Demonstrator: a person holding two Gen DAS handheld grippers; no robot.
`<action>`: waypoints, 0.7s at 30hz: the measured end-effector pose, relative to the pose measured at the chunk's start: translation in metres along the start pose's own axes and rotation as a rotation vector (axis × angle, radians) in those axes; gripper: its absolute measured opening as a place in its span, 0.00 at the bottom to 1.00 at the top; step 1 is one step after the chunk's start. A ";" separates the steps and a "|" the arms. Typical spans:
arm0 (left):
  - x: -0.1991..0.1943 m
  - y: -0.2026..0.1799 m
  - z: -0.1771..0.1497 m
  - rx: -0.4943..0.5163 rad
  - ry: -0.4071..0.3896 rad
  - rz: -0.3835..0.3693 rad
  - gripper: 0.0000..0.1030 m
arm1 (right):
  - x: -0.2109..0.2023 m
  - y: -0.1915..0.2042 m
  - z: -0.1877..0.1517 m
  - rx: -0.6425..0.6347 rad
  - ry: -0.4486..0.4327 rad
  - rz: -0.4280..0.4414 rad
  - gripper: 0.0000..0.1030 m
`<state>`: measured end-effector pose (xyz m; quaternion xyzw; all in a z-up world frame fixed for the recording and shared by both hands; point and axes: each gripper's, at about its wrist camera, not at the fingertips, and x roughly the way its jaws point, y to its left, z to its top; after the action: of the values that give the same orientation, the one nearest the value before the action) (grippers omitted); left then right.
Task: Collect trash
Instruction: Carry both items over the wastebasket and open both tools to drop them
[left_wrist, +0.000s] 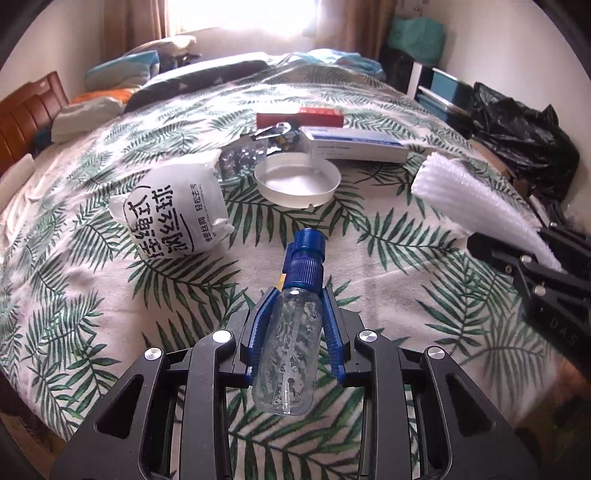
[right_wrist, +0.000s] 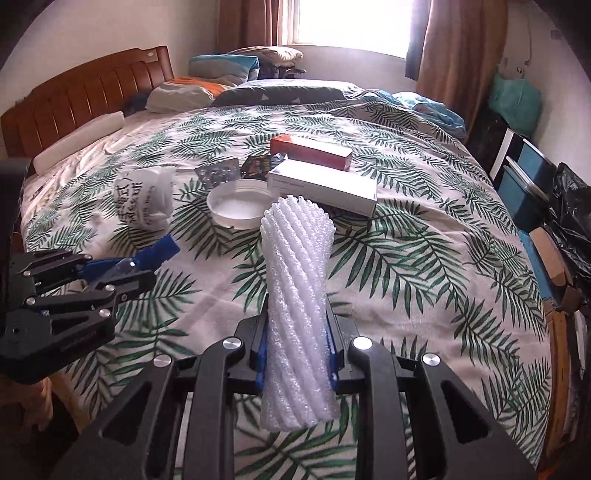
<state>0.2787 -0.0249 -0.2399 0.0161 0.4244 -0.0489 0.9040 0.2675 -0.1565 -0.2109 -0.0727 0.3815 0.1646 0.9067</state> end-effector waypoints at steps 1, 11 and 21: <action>-0.005 -0.001 -0.001 0.001 -0.002 -0.006 0.28 | -0.004 0.001 -0.002 0.004 -0.001 0.005 0.22; -0.059 -0.017 -0.038 0.046 -0.016 -0.048 0.28 | -0.059 0.027 -0.031 0.003 -0.025 0.056 0.22; -0.109 -0.019 -0.098 0.065 0.016 -0.070 0.28 | -0.103 0.059 -0.078 0.006 -0.007 0.111 0.22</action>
<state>0.1324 -0.0286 -0.2180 0.0312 0.4300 -0.0940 0.8974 0.1268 -0.1469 -0.1918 -0.0481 0.3823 0.2139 0.8977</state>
